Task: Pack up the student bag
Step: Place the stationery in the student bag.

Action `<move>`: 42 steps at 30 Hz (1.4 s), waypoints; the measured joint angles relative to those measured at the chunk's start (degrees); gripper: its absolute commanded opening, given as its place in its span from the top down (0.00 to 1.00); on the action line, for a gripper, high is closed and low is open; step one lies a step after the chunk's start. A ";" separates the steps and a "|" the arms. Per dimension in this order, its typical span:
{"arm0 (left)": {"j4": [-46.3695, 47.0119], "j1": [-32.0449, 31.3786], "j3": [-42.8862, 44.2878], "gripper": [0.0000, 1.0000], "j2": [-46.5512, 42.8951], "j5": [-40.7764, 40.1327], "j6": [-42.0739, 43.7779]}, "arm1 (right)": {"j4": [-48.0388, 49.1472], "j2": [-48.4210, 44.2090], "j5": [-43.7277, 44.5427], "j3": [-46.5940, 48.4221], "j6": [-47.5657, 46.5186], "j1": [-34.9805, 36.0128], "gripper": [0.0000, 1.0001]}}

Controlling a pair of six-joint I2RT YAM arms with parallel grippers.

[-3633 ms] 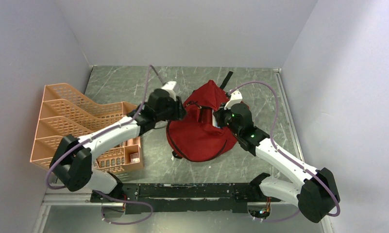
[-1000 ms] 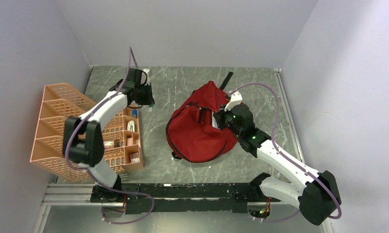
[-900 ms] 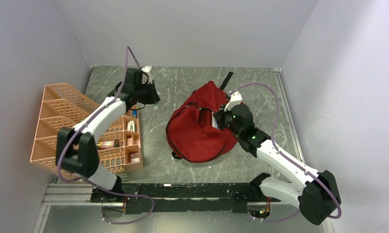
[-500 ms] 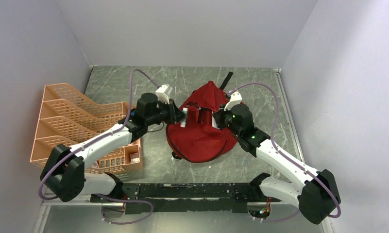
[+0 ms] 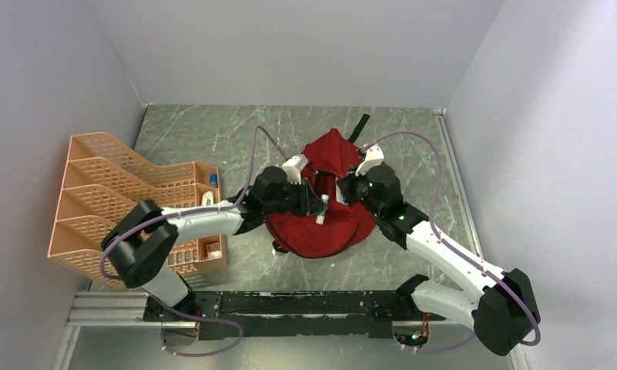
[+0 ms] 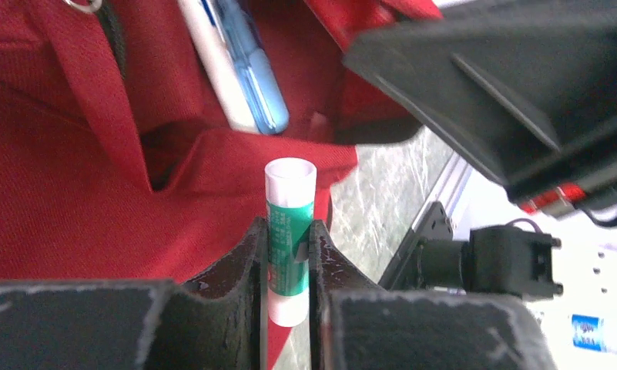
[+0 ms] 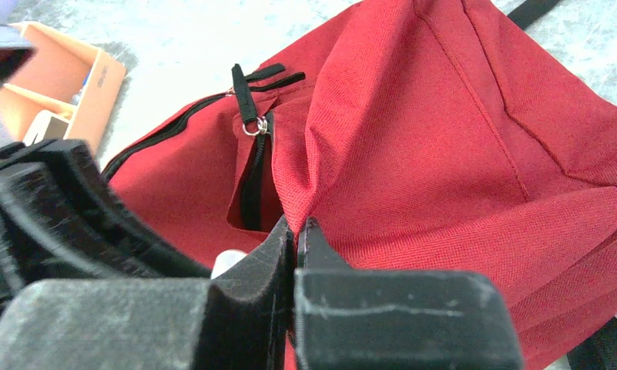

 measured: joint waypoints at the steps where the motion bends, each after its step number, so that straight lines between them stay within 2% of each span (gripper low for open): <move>1: 0.37 -0.02 0.57 0.95 1.27 -0.33 -0.50 | -0.02 0.00 -0.04 0.00 0.00 0.02 1.00; 12: 3.58 -0.02 11.34 0.95 12.39 -4.59 -5.38 | -0.07 0.00 -1.03 0.00 0.02 0.00 1.00; 26: 7.52 1.22 16.24 0.95 19.47 -6.69 -11.69 | -0.26 0.00 -1.38 0.00 0.02 0.00 1.00; 28: 7.74 1.25 16.72 0.87 19.76 -6.91 -12.39 | -0.26 0.00 -1.38 0.00 0.02 0.00 1.00; 32: 7.30 1.22 19.61 0.63 21.90 -6.80 -12.59 | 0.11 0.00 -0.83 0.02 0.00 -0.09 1.00; 34: 7.17 1.22 20.06 0.55 22.77 -6.80 -12.57 | 0.20 0.00 -0.74 0.04 0.00 -0.13 1.00; 37: 6.88 1.05 20.06 0.52 22.95 -6.69 -12.33 | 0.22 0.00 -0.39 0.04 -0.04 -0.17 1.00; 42: 6.34 1.07 20.06 0.52 22.91 -6.69 -11.65 | -0.04 -0.04 -0.26 0.04 -0.04 -0.24 1.00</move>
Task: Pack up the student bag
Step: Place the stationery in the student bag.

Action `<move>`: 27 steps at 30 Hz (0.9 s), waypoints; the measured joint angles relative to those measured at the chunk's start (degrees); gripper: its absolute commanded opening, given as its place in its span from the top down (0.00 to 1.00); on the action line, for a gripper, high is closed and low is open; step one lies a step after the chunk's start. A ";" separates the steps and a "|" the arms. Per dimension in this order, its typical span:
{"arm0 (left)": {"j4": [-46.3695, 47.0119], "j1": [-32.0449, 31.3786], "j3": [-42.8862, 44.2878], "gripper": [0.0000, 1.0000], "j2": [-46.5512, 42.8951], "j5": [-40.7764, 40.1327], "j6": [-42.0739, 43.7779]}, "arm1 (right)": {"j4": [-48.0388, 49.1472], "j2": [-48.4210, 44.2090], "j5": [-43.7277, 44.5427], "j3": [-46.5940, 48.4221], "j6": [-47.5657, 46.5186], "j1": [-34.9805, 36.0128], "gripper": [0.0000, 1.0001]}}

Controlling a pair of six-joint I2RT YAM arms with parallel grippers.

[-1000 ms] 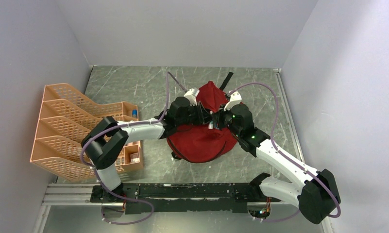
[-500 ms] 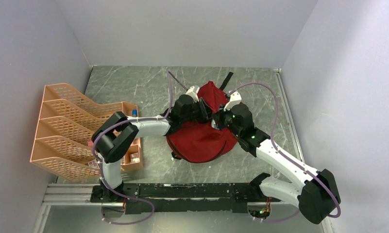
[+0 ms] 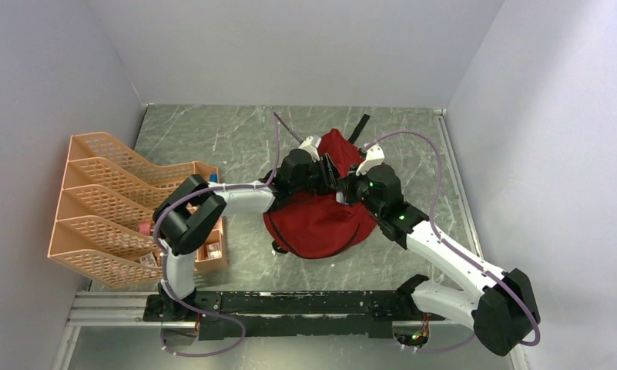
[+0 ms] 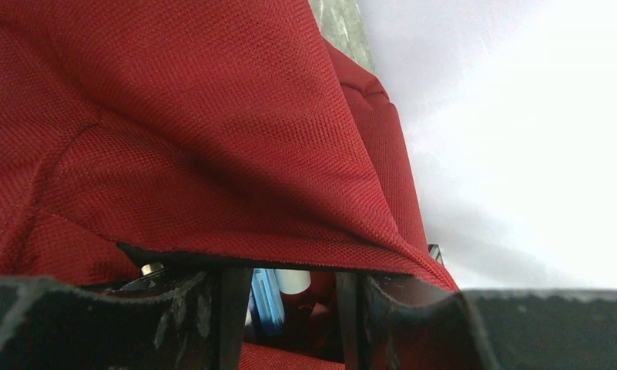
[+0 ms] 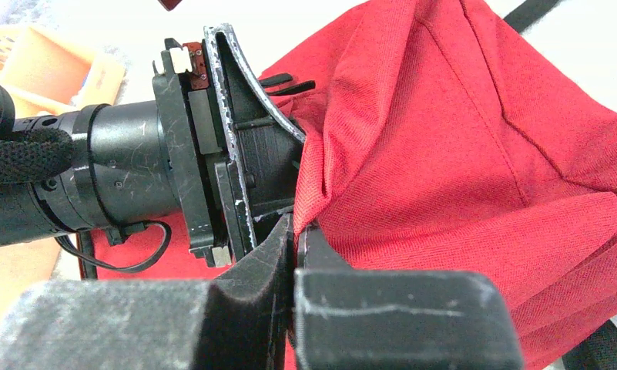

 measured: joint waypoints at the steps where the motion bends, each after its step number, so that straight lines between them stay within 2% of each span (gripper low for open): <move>1: -0.07 0.00 0.00 0.52 -0.04 0.00 0.15 | -0.02 0.00 -0.02 0.00 0.00 0.00 1.00; 7: -2.19 0.04 -0.68 0.54 -2.19 -0.02 1.73 | 0.04 -0.04 -0.15 0.00 0.02 0.04 1.00; 13: -5.25 0.24 -4.07 0.56 -8.50 0.28 4.68 | 0.02 -0.37 0.26 -0.04 0.07 0.20 1.00; 22: -9.27 -1.55 -17.35 0.56 -23.78 0.57 8.92 | 0.66 -1.38 2.38 -1.16 1.20 0.52 1.00; 27: -16.39 -1.79 -21.22 0.54 -31.30 -1.99 10.75 | 0.94 -1.51 3.19 -1.36 1.49 0.61 1.00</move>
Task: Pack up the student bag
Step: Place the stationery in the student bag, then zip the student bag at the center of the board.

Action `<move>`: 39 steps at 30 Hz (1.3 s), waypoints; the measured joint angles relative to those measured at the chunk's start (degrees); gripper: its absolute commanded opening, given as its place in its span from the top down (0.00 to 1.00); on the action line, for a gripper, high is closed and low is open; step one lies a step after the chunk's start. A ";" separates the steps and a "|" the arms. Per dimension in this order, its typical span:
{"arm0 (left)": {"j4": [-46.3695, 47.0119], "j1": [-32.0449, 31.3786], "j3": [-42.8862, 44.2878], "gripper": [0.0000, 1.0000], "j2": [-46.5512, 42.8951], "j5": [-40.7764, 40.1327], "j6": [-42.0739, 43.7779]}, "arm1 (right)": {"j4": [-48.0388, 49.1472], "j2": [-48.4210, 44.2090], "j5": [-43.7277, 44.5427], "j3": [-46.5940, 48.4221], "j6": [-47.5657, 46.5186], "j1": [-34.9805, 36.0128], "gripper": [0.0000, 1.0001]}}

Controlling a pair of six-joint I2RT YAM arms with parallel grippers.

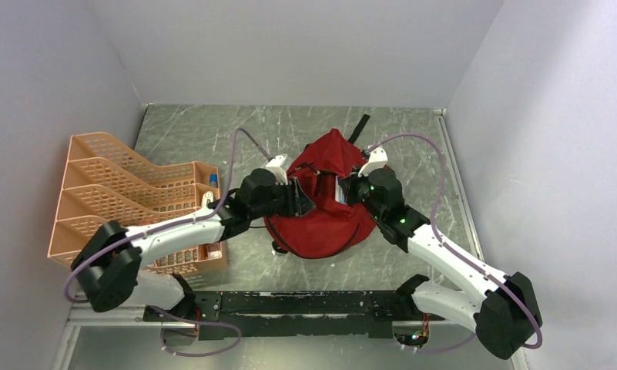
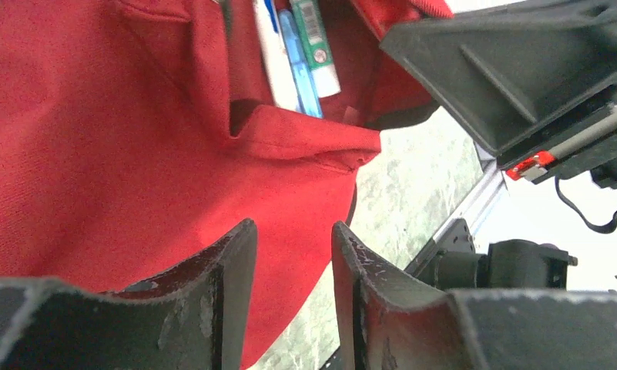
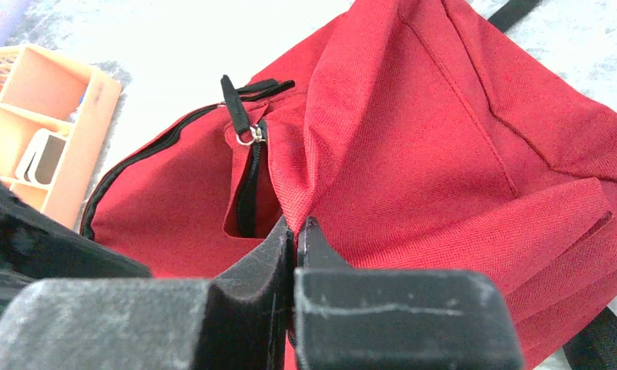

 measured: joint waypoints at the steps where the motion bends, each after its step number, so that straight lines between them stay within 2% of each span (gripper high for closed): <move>1: -2.05 0.00 0.00 0.53 -1.60 -1.51 0.37 | 0.17 0.00 0.00 -0.11 0.07 0.00 1.00; 5: -9.68 0.07 0.37 0.52 -6.43 -9.20 0.76 | 0.87 1.01 -0.66 -0.28 0.09 0.00 1.00; 10: -16.52 0.48 0.81 0.46 -6.69 -14.80 0.59 | 1.09 4.26 -2.19 -0.28 -0.13 0.04 1.00; 16: -17.33 0.57 1.70 0.43 -3.63 -14.58 0.52 | 1.22 7.82 -3.28 -0.50 -0.63 0.17 1.00; 20: -15.87 0.57 3.37 0.35 -1.90 -13.14 0.81 | 1.53 9.29 -2.97 -1.36 -1.11 0.28 1.00; 24: -14.12 0.66 6.47 0.34 -0.50 -12.55 0.98 | 1.70 11.26 -2.25 -1.49 -1.75 0.35 1.00; 34: -13.44 4.02 14.53 0.34 8.66 -12.46 -3.58 | 1.99 12.50 -1.97 -2.01 -2.08 0.44 0.69; 39: -13.29 9.57 14.53 0.34 11.67 -9.70 -5.75 | 1.36 12.31 -2.40 -2.01 -2.27 0.55 0.63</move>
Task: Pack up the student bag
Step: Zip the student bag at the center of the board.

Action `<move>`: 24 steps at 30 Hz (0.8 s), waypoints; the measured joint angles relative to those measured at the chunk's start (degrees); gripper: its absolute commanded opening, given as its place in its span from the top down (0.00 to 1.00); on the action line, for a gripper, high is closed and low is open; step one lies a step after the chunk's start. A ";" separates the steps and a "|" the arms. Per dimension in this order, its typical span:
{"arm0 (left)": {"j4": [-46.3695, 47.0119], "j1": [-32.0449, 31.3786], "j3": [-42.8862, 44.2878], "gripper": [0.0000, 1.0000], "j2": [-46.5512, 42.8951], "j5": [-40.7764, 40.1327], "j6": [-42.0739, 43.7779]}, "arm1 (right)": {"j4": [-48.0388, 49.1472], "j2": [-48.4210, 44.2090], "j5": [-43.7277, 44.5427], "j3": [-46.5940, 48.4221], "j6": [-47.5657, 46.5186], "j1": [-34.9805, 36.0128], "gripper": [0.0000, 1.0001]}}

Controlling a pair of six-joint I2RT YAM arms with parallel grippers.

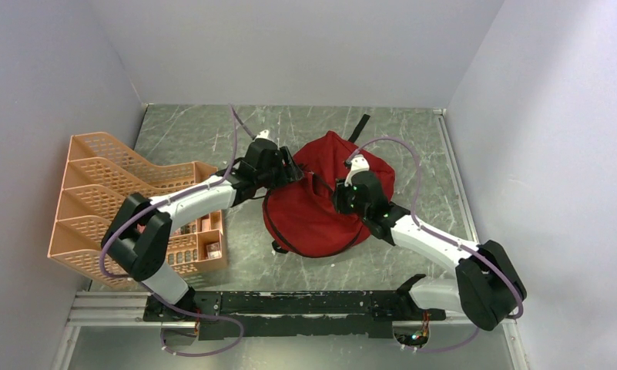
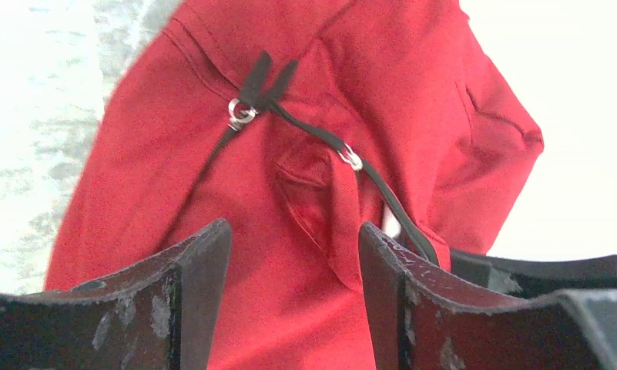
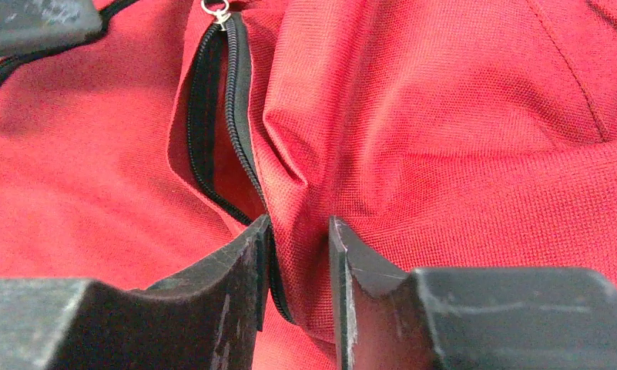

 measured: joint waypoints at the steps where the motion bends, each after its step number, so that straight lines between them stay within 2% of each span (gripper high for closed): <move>1: 0.20 0.74 0.00 0.34 0.31 0.42 -0.09 | -0.11 -0.22 -0.04 0.00 0.00 0.02 0.63; 12: 3.06 5.31 0.61 0.38 5.66 6.21 0.85 | -1.88 -6.29 -1.51 1.57 0.11 0.11 0.63; 24: 3.89 6.47 -0.33 0.41 8.31 8.07 2.23 | -6.73 -7.89 3.56 2.05 3.23 0.11 0.80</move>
